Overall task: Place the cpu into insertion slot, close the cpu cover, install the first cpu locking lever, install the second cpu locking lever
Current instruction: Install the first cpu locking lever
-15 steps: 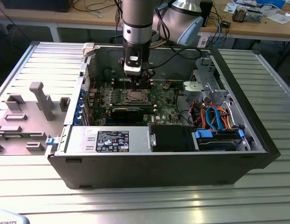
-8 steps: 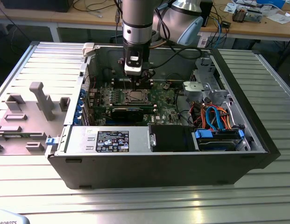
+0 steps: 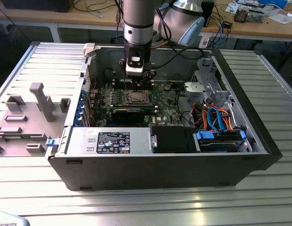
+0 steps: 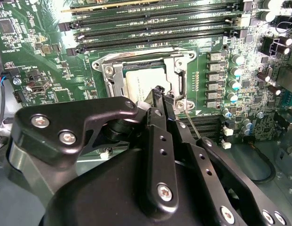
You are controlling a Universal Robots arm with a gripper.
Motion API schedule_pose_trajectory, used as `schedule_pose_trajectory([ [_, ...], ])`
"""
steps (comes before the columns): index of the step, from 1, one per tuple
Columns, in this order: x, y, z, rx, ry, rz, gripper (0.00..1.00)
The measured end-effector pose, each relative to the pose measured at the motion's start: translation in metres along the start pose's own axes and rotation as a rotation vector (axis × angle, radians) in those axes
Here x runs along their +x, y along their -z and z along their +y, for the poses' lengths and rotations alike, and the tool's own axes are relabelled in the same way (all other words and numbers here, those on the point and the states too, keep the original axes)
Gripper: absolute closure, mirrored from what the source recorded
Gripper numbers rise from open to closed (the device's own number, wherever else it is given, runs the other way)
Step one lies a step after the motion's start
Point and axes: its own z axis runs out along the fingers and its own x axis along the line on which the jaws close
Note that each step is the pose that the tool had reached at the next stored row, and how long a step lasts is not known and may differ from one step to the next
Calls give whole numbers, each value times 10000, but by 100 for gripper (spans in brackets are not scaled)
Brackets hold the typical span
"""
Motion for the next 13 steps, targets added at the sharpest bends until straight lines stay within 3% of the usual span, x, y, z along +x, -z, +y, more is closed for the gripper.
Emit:
schedule_pose_trajectory([
  [13, 0, 0, 0, 0, 116, 0, 84],
])
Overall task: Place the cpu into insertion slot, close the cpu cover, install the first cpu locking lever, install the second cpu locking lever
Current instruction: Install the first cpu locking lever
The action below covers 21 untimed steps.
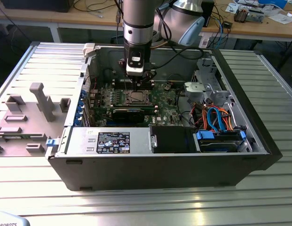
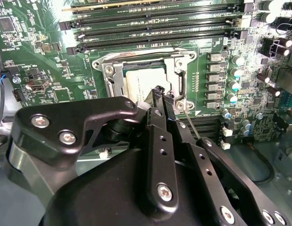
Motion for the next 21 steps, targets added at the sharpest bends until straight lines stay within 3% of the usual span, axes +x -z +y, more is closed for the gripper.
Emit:
schedule_pose_trajectory([
  [21, 0, 0, 0, -1, 322, 0, 84],
])
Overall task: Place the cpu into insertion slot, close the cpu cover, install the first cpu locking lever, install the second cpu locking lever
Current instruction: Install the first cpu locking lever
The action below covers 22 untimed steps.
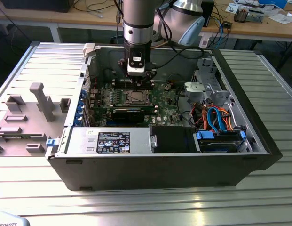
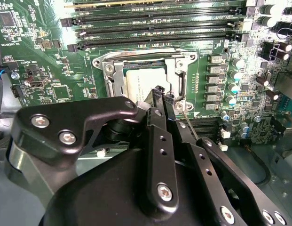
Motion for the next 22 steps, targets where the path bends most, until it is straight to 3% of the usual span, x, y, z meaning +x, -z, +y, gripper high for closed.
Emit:
schedule_pose_trajectory([
  [22, 0, 0, 0, 0, 237, 0, 84],
])
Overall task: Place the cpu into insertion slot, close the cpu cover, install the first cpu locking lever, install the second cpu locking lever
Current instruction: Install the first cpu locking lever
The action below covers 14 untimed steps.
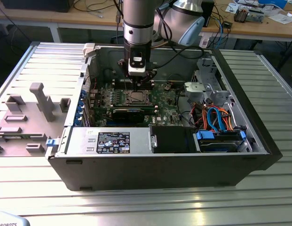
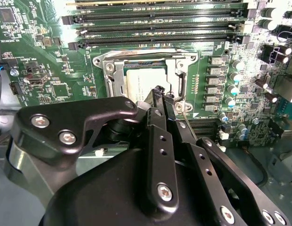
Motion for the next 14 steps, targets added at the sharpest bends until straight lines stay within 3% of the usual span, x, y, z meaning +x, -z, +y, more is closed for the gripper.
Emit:
schedule_pose_trajectory([
  [14, 0, 0, 0, -1, 110, -1, 84],
])
